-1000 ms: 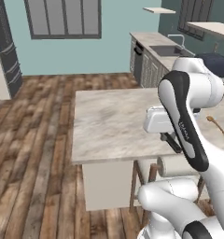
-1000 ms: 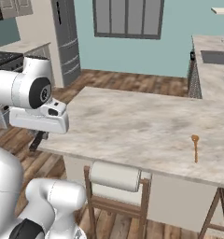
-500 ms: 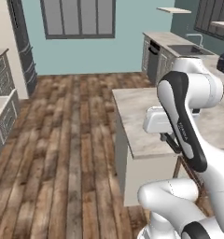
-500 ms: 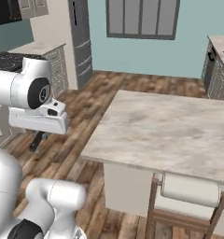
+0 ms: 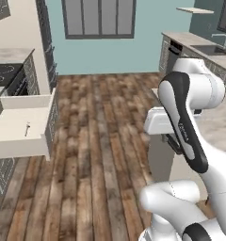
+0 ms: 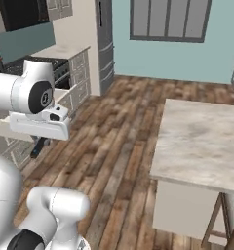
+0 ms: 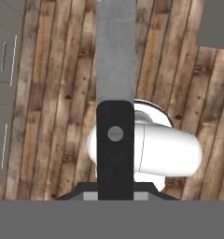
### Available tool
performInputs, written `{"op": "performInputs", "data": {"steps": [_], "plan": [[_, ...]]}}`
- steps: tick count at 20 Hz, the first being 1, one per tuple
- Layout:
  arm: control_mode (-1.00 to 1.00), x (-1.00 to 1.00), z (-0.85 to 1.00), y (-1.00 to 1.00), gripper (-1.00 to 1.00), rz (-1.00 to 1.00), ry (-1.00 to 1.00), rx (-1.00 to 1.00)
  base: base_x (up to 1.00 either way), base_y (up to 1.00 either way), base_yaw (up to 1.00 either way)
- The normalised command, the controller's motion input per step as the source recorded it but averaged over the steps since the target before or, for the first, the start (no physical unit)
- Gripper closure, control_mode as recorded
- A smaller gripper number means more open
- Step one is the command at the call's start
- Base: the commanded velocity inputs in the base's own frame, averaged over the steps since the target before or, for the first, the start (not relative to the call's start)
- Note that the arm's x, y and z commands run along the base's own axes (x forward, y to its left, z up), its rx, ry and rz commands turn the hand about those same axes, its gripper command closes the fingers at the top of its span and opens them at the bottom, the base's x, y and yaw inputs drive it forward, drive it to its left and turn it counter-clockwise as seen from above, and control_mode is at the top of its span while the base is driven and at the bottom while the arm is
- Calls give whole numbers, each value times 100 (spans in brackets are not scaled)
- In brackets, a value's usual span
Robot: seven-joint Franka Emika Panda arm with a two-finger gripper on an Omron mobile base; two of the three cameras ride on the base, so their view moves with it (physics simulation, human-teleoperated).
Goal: Pick up the metallic utensils from the counter and place them in the open drawer. Make sure not to pick up any wooden utensils.
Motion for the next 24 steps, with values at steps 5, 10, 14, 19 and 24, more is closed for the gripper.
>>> {"op": "performInputs", "data": {"steps": [5, 10, 14, 19, 24], "plan": [[100, 0, 0, 0, 100, 0, 0, 0, 36, 100, 0], [100, 0, 0, 0, 100, 0, 0, 0, 55, 100, -1], [100, 0, 0, 0, 100, 0, 0, 0, 48, 87, 3], [100, 0, 0, 0, 100, 0, 0, 0, 8, 26, 5], [100, 0, 0, 0, 100, 0, 0, 0, 28, 30, 0]]}}
